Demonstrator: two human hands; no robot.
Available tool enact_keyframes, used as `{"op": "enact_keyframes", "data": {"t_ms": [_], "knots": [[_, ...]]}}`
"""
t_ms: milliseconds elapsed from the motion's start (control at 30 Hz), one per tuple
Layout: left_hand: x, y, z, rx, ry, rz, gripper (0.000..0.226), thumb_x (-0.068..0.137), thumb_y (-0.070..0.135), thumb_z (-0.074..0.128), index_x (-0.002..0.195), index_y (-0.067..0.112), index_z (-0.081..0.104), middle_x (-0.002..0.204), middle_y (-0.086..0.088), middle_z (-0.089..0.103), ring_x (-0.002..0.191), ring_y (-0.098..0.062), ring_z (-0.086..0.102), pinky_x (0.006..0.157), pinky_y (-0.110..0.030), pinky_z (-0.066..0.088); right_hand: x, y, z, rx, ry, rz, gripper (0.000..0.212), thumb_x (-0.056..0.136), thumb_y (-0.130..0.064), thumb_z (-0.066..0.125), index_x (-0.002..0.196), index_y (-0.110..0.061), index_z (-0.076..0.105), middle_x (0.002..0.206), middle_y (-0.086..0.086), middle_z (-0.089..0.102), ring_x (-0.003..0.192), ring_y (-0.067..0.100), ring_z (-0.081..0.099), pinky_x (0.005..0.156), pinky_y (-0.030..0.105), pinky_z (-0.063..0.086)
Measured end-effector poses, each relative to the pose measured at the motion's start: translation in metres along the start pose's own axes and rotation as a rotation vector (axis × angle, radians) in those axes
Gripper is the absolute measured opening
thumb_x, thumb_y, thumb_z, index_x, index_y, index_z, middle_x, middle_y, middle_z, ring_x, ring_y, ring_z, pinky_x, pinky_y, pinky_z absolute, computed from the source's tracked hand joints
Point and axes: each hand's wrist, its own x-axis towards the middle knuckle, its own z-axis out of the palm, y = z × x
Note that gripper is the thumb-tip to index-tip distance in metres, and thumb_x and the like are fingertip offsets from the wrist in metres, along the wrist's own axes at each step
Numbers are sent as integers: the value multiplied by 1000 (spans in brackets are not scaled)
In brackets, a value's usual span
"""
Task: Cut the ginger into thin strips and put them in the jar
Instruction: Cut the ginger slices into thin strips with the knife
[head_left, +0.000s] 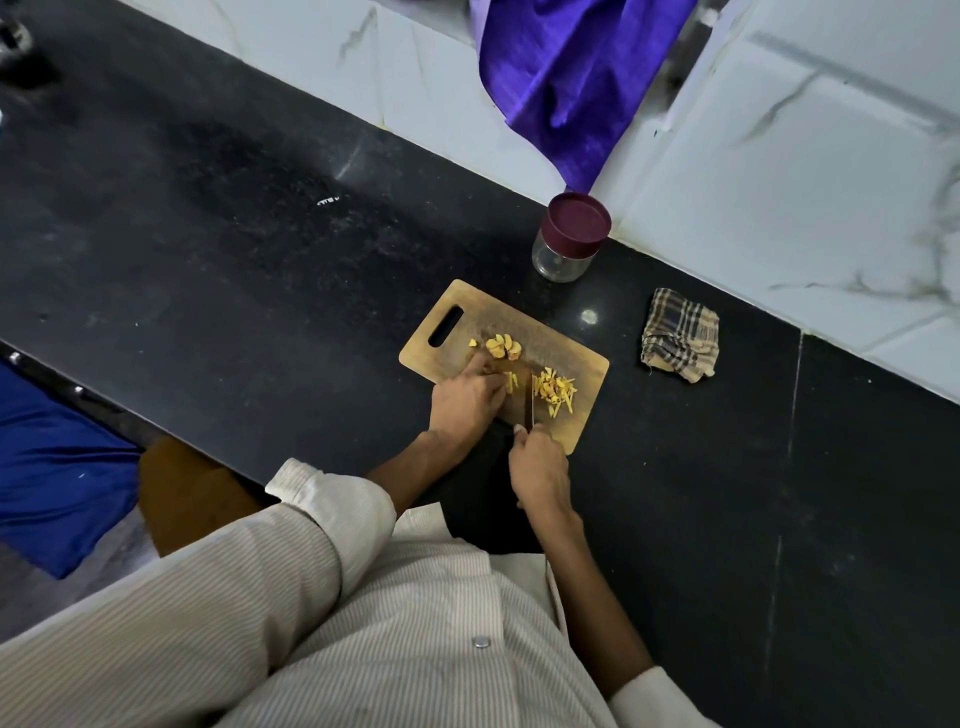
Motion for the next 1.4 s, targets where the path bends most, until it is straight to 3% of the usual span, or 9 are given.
{"op": "enact_keyframes", "data": {"t_ms": [300,500,700,933,1167,1400], "knots": [[-1,4,-4,-19,-23,-28,22,95,30,54,96,17,73,123,-2,56,80,-23,64,54,-28,39,12,-4,-10,-93,-61,-57,35,106,-30,37,117,-5,59,116,17,63,108,35,61,85,42,48],[0,0,0,-28,3,-9,22,94,30,56,93,17,73,121,1,55,79,-20,65,54,-33,50,14,-6,-7,-163,-68,-49,35,106,-26,37,121,-3,58,121,18,62,113,36,59,86,41,47],[-2,3,-4,-10,-18,-13,24,95,30,54,97,15,73,118,-1,55,80,-21,64,57,-34,51,11,-8,0,-80,-64,50,31,105,-26,40,118,-3,56,113,16,64,101,34,65,84,48,57],[-2,5,-7,-11,-19,-22,24,96,30,53,98,16,73,119,-2,55,82,-21,63,58,-30,45,7,-2,-10,-30,-30,60,33,105,-35,38,116,-8,54,95,8,57,88,34,68,77,51,58],[-1,4,-4,3,-22,-40,25,96,31,51,98,17,72,116,-2,56,82,-22,63,58,-32,45,2,-9,-14,-49,-59,16,34,105,-36,39,117,-8,55,104,13,61,90,35,68,76,52,59],[-1,5,-6,-1,-28,-29,23,95,28,52,102,18,72,119,-1,56,83,-21,64,62,-32,48,1,-14,-7,-92,-91,-33,33,105,-31,40,114,-5,59,98,11,60,90,34,69,77,51,59]]}}
